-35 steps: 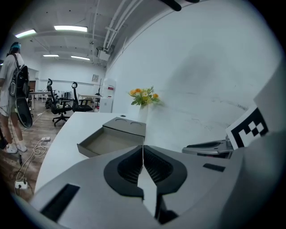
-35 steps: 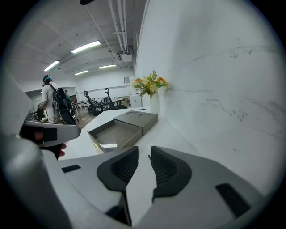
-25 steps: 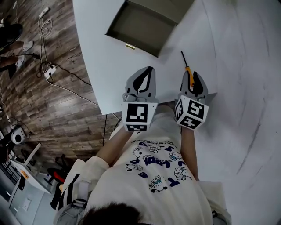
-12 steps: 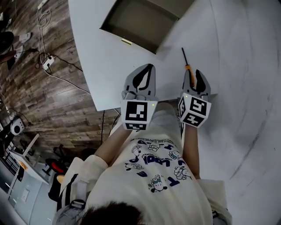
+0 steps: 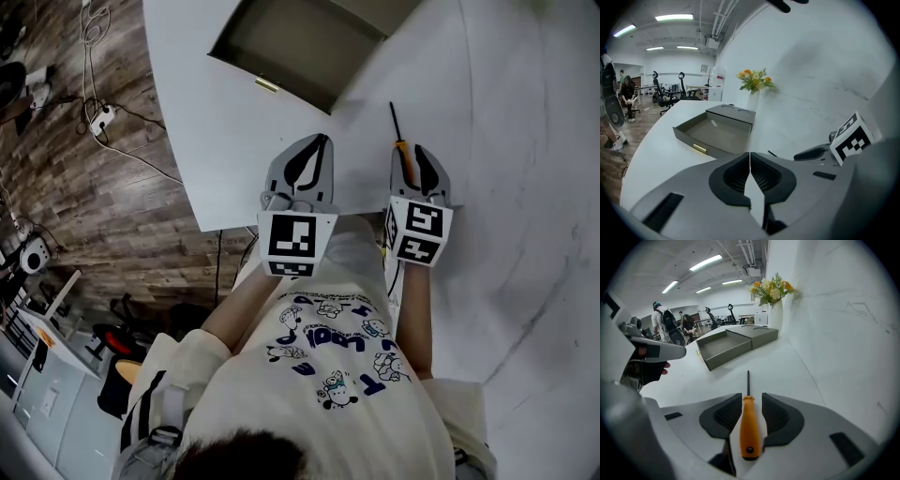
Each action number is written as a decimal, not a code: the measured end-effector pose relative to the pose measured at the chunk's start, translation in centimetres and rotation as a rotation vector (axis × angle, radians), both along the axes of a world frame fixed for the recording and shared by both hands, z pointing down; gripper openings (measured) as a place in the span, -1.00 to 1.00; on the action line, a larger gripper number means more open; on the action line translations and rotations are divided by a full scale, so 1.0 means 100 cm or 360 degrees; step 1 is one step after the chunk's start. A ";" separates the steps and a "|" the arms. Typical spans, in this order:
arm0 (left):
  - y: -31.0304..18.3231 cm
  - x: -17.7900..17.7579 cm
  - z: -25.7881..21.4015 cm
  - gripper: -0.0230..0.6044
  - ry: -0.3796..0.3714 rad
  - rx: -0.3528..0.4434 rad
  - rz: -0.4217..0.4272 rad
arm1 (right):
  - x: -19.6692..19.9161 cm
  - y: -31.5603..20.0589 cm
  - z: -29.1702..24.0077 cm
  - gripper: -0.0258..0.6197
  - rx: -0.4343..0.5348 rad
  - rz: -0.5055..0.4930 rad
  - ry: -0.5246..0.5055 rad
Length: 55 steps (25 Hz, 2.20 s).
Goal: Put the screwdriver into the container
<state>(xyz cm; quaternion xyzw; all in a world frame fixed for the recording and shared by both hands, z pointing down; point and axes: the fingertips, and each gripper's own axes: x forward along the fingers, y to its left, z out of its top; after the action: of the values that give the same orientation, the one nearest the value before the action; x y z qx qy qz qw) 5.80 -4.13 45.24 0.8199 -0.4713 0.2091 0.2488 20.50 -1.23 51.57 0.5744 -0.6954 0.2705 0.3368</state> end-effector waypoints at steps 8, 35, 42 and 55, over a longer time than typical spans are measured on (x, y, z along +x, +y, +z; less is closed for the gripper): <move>-0.003 -0.004 0.005 -0.87 -0.0012 -0.0022 -0.0040 | -0.003 0.002 0.016 -0.46 -0.0151 -0.0101 -0.0007; -0.007 -0.016 0.011 -0.87 -0.0009 -0.0057 -0.0121 | -0.004 -0.001 0.025 -0.62 -0.0436 -0.0048 -0.0131; -0.009 -0.015 0.005 -0.87 -0.0001 -0.0034 -0.0123 | -0.006 -0.001 0.019 -0.63 -0.0389 -0.0024 -0.0165; -0.017 -0.014 -0.017 -0.87 0.0044 0.0025 -0.0130 | -0.016 -0.015 -0.006 -0.63 -0.0299 0.0002 -0.0194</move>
<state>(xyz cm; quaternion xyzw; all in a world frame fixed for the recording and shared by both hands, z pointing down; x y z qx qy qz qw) 4.38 -5.86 43.53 0.8047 -0.5026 0.1837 0.2573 18.88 -2.77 51.00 0.5232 -0.6857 0.3691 0.3461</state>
